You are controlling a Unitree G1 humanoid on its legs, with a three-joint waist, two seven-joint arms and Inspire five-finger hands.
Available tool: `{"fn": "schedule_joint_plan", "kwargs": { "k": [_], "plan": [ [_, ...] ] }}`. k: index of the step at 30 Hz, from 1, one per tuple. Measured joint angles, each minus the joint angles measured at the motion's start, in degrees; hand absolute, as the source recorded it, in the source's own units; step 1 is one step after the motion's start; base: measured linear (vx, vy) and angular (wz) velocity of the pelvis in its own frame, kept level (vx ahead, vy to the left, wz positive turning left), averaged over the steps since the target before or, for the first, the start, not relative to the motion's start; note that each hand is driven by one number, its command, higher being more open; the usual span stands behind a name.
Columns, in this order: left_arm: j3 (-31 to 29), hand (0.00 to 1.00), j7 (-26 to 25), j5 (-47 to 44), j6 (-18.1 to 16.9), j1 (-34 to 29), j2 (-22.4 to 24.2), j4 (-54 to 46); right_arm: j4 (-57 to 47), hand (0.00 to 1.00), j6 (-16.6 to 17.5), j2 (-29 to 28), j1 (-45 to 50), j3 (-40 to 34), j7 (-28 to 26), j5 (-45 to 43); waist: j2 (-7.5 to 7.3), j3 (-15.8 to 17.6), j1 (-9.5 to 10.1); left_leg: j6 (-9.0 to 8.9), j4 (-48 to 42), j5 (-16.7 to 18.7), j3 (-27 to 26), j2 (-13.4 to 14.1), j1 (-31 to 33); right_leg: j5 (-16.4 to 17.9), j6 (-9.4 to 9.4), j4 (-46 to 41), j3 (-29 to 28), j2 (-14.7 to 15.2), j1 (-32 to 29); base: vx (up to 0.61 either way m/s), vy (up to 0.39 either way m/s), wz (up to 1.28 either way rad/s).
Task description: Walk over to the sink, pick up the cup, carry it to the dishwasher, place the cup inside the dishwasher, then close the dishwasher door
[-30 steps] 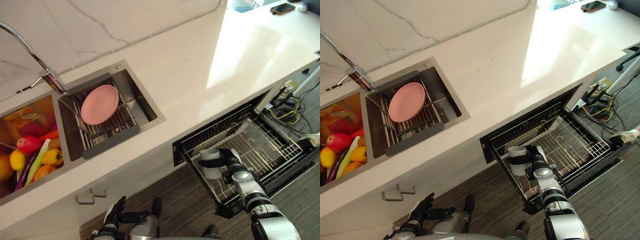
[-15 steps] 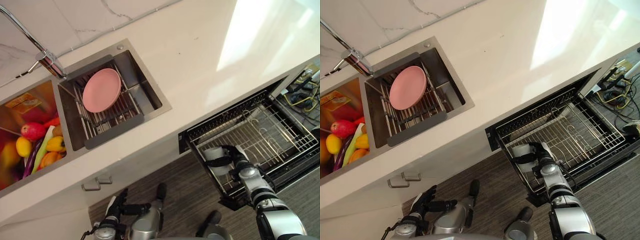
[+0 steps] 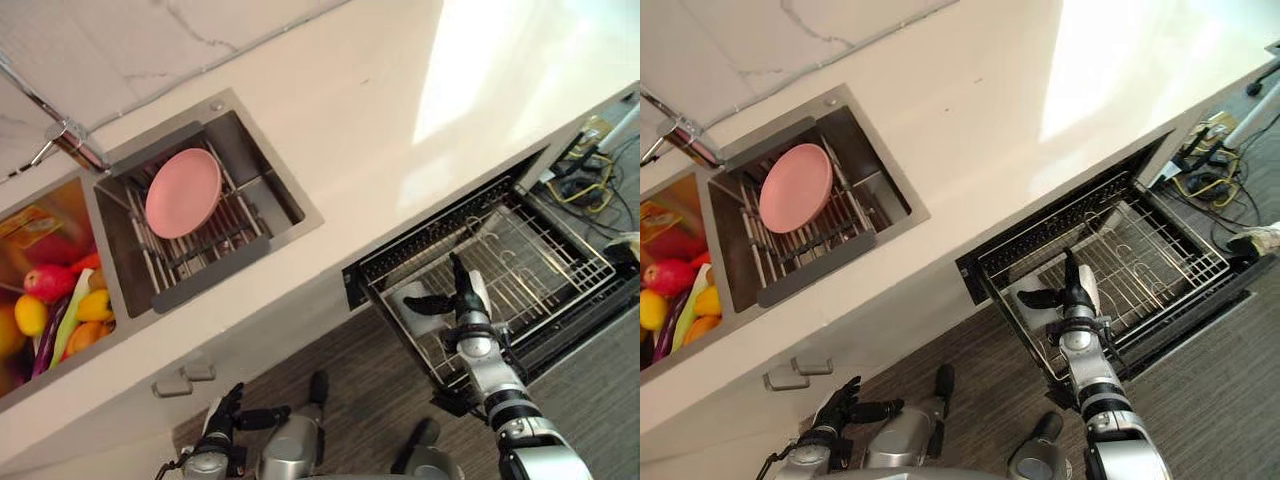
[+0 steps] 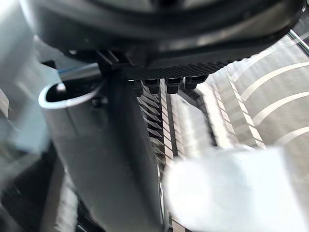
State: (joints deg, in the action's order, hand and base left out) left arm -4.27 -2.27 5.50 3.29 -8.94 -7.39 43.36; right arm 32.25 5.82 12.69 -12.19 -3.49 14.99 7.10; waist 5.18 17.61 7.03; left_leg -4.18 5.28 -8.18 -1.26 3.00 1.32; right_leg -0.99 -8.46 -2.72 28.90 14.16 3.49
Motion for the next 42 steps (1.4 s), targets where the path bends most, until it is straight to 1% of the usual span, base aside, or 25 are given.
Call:
{"fn": "schedule_joint_plan", "kwargs": {
  "k": [4,7,8,10,11,13,14,17,22,23,24,26,28,29,30,31,32,33,34,35,36,37,38,41,42],
  "plan": [
    [-5.80,1.00,-0.47,-1.93,1.38,-0.79,1.53,2.57,-11.17,1.00,3.21,-5.58,7.92,-2.28,-1.99,-7.86,-2.11,-2.59,-0.96,-0.62,0.01,0.79,-1.51,1.05,-1.48,-0.04,0.09,1.21,-1.47,-1.13,0.88,0.00,-0.058,-0.22],
    [-7.29,1.00,-1.35,-3.93,1.58,-1.75,2.02,3.92,-17.80,1.00,5.01,-8.20,11.74,-2.25,-4.61,-11.80,-2.62,-4.37,-1.66,-1.03,0.01,1.27,-2.71,1.62,-2.12,-0.15,0.27,1.78,-2.36,-1.77,1.12,0.02,-0.052,-0.18],
    [-7.34,1.00,-1.74,-4.33,1.79,-1.75,2.02,4.35,-20.84,1.00,5.99,-9.21,13.20,-2.16,-5.87,-14.23,-2.62,-4.92,-2.09,-1.14,0.02,1.36,-2.84,1.82,-2.45,-0.14,0.30,1.95,-2.32,-1.99,1.52,0.00,-0.051,-0.04],
    [-7.40,1.00,-1.93,-4.33,1.93,-1.80,2.08,4.80,-25.85,1.00,6.35,-10.47,14.85,-2.11,-7.61,-18.32,-2.60,-5.34,-3.29,-1.15,0.09,1.72,-3.37,2.16,-2.80,-0.08,0.38,2.17,-1.74,-2.11,2.43,-0.03,-0.035,0.06],
    [-8.32,1.00,-2.21,-4.33,2.01,-1.91,2.33,6.16,-29.15,1.00,6.47,-11.48,16.09,-2.45,-8.36,-19.66,-2.65,-6.42,-3.72,-0.70,0.11,2.87,-6.89,2.85,-2.61,-0.17,0.31,2.67,-0.73,-1.76,2.73,-0.03,-0.004,0.32],
    [-9.14,1.00,-2.35,-4.26,2.26,-1.87,2.72,7.09,-34.64,1.00,7.35,-12.72,18.31,-3.49,-8.34,-21.80,-2.83,-7.44,-5.92,-0.44,0.04,2.70,-14.16,4.65,-2.64,-0.36,0.07,3.25,2.38,-1.14,4.40,0.02,-0.007,0.64],
    [-9.39,1.00,-2.73,-4.62,2.51,-2.15,3.72,7.77,-38.17,1.00,8.24,-12.67,18.67,-4.61,-8.21,-23.07,-2.33,-8.09,-6.44,-0.57,-0.04,0.40,-15.36,4.86,-2.45,-0.30,-0.11,2.90,3.01,-0.92,4.68,0.05,0.013,0.47],
    [-9.39,1.00,-2.87,-7.47,2.83,-2.18,3.81,8.33,-42.14,1.00,9.53,-12.95,18.18,-4.32,-9.07,-26.18,-2.70,-8.37,-6.26,-0.46,-0.29,0.38,-15.74,3.84,-2.85,-0.41,-0.35,2.41,2.59,0.05,4.51,0.04,0.053,0.04],
    [-8.73,1.00,-2.77,-11.34,4.84,-2.22,3.89,9.47,-47.62,1.00,10.54,-12.98,17.26,-0.12,-14.85,-28.85,-2.46,-8.90,-6.52,0.61,0.07,1.34,-16.17,1.64,-3.87,-0.34,-2.08,1.82,3.15,2.64,5.58,0.00,0.050,0.00],
    [-8.75,1.00,-2.79,-11.43,5.16,-2.23,3.82,9.72,-47.81,1.00,10.53,-12.99,17.26,0.02,-15.34,-29.54,-2.60,-9.15,-6.47,0.78,0.07,1.51,-16.13,1.35,-3.96,-0.31,-2.22,1.70,3.34,3.11,5.76,0.02,0.060,0.17],
    [-8.73,1.00,-2.79,-11.87,5.56,-2.19,3.57,10.47,-48.15,1.00,10.48,-13.14,17.25,0.14,-16.11,-30.98,-3.20,-9.56,-6.42,1.10,0.07,1.76,-15.97,0.66,-3.95,-0.32,-2.52,1.41,4.01,3.93,6.08,0.04,0.083,0.28],
    [-8.75,1.00,-2.77,-12.36,6.16,-2.18,3.44,10.98,-48.90,1.00,10.48,-13.08,17.26,-0.03,-16.15,-32.94,-3.45,-9.89,-6.46,1.56,0.06,2.01,-16.04,-0.43,-4.08,-0.13,-2.86,-0.16,6.44,5.74,6.70,0.05,0.098,0.42],
    [-8.79,1.00,-2.60,-12.30,6.35,-1.75,3.06,11.64,-49.24,1.00,10.45,-13.07,17.25,-0.30,-15.84,-34.75,-4.03,-9.86,-6.44,2.33,0.05,2.50,-17.38,-2.33,-4.04,0.94,-1.90,-4.71,11.47,9.39,7.19,0.04,0.130,0.69],
    [-8.82,1.00,-2.54,-12.31,6.41,-1.39,2.92,12.23,-49.24,1.00,10.37,-13.08,17.27,-0.40,-15.79,-35.10,-4.16,-9.84,-6.40,2.77,0.03,2.70,-17.98,-2.91,-4.16,1.37,-1.15,-6.65,12.48,10.69,7.25,0.06,0.166,0.87],
    [-8.83,1.00,-2.55,-12.35,6.79,-0.69,2.76,13.39,-49.16,1.00,9.90,-12.97,17.29,-0.57,-15.79,-35.15,-4.17,-9.86,-6.39,3.62,0.04,2.36,-18.21,-3.57,-4.51,1.36,-0.48,-11.64,12.75,13.20,7.02,0.07,0.164,0.86],
    [-8.80,1.00,-2.60,-12.36,7.06,-0.66,2.74,13.34,-48.64,1.00,9.45,-12.94,17.28,-0.42,-15.89,-35.21,-4.33,-9.94,-6.04,5.07,0.03,2.33,-16.84,-4.11,-4.92,-0.02,2.26,-16.64,10.18,14.78,5.87,0.08,0.170,0.80],
    [-8.73,1.00,-2.62,-12.37,7.07,-0.66,2.74,13.31,-48.39,1.00,9.34,-12.91,17.25,-0.16,-15.98,-35.21,-4.36,-9.96,-5.77,5.42,0.02,2.48,-16.17,-4.14,-4.99,-1.35,4.19,-18.66,7.79,14.84,4.91,0.09,0.183,0.65],
    [-8.56,1.00,-2.66,-12.55,7.24,-0.69,2.54,13.18,-48.08,1.00,9.28,-13.03,17.21,0.50,-16.42,-35.21,-4.75,-10.12,-5.25,5.90,-0.01,2.66,-14.31,-3.84,-4.90,-2.60,6.52,-22.99,1.40,13.96,1.89,0.09,0.122,0.54],
    [-8.37,1.00,-2.70,-12.66,7.55,-0.62,1.91,13.02,-47.93,1.00,9.27,-13.19,17.21,1.02,-16.59,-35.22,-4.86,-10.32,-5.33,6.16,-0.01,2.61,-12.80,-3.54,-4.65,-0.52,5.56,-24.90,-2.04,12.31,0.74,0.13,0.053,1.02],
    [-7.64,1.00,-2.74,-12.92,8.69,-0.14,0.13,13.07,-47.17,1.00,9.25,-12.99,17.24,2.38,-17.18,-35.23,-6.39,-10.39,-5.89,6.94,-0.04,2.32,-9.03,-3.23,-3.83,7.68,4.88,-25.72,-7.91,6.49,-0.63,0.11,-0.031,1.02],
    [-7.58,1.00,-2.74,-13.05,9.28,0.33,-0.39,13.15,-47.04,1.00,9.20,-12.92,17.18,2.74,-17.24,-35.22,-6.99,-10.21,-5.82,6.97,-0.12,2.29,-7.77,-3.22,-3.84,10.14,4.55,-25.45,-9.53,4.05,-0.89,0.14,-0.058,1.24],
    [-7.14,1.00,-2.74,-13.41,10.78,1.28,-0.98,13.45,-46.88,1.00,9.17,-12.97,17.17,3.11,-17.38,-35.22,-7.59,-10.21,-5.59,7.04,-0.26,2.32,-5.50,-3.24,-4.02,13.38,4.41,-24.50,-11.47,0.10,-1.73,0.13,-0.033,0.95],
    [-6.37,1.00,-2.70,-13.46,11.74,1.69,-1.04,13.80,-46.87,1.00,9.17,-12.92,17.15,3.34,-17.40,-35.22,-7.60,-10.21,-5.50,7.22,-0.26,2.48,-3.89,-3.39,-4.68,14.85,4.04,-24.26,-12.98,-2.23,-2.95,0.13,-0.028,0.89],
    [-5.30,1.00,-2.57,-13.25,12.61,1.60,-1.26,13.86,-46.85,1.00,9.17,-12.65,17.16,4.06,-17.15,-35.26,-7.91,-10.37,-5.49,7.53,-0.28,2.72,-2.13,-4.74,-6.37,14.98,3.85,-22.85,-14.59,-2.55,-4.69,0.11,-0.026,0.57],
    [-4.77,1.00,-2.51,-12.76,12.74,1.55,-1.36,13.84,-46.86,1.00,9.18,-12.41,17.15,4.06,-17.14,-35.67,-8.39,-10.71,-5.52,7.21,-0.08,3.08,-1.27,-5.79,-6.88,13.72,3.99,-19.58,-14.57,-1.92,-4.68,0.12,-0.068,0.40]
  ]
}}
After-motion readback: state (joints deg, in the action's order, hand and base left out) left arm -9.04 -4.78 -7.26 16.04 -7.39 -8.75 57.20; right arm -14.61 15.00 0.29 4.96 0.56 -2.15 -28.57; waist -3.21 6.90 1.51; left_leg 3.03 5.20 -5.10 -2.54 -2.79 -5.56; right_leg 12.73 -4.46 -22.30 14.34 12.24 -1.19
